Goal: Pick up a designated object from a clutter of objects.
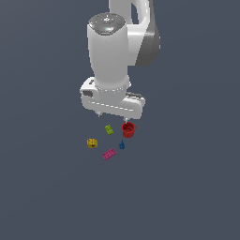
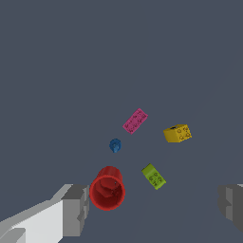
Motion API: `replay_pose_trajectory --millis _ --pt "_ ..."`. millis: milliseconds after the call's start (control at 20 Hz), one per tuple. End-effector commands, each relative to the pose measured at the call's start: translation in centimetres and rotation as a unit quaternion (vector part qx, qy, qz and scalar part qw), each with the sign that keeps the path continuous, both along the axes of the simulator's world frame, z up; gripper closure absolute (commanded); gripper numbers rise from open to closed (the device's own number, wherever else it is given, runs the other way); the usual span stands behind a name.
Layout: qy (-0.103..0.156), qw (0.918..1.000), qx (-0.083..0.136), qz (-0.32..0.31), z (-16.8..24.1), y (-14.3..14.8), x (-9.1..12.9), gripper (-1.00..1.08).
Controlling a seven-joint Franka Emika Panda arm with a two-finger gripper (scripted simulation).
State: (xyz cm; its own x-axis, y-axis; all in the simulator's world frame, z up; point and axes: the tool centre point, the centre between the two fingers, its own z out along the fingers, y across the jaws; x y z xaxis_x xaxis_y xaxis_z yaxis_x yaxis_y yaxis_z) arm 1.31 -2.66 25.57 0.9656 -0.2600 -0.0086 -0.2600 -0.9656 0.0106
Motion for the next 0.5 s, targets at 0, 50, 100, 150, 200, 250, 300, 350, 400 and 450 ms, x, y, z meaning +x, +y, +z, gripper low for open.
replay_pose_trajectory --millis 0,50,100,150,200,250,300,350,400,450 --pt "0.0 0.9991 0.004 -0.042 -1.4 -0.7 0.2 -0.92" --pt "0.0 0.9982 0.005 -0.06 -2.0 -1.0 0.3 -0.92" --pt "0.0 0.9969 0.006 -0.078 -2.5 -1.3 0.3 -0.92" --pt "0.0 0.9954 0.008 -0.096 -3.1 -1.7 0.4 -0.92" --pt "0.0 0.9935 0.009 -0.114 -3.7 -2.0 0.4 -0.92" --pt "0.0 0.9913 0.01 -0.131 -4.3 -2.3 0.5 -0.92" --pt "0.0 0.9887 0.01 -0.149 -4.9 -2.6 0.5 -0.92" --pt "0.0 0.9859 0.011 -0.167 -5.4 -3.0 0.5 -0.92" --pt "0.0 0.9827 0.012 -0.185 -6.0 -3.3 0.5 -0.92" --pt "0.0 0.9791 0.012 -0.203 -6.6 -3.7 0.5 -0.92"
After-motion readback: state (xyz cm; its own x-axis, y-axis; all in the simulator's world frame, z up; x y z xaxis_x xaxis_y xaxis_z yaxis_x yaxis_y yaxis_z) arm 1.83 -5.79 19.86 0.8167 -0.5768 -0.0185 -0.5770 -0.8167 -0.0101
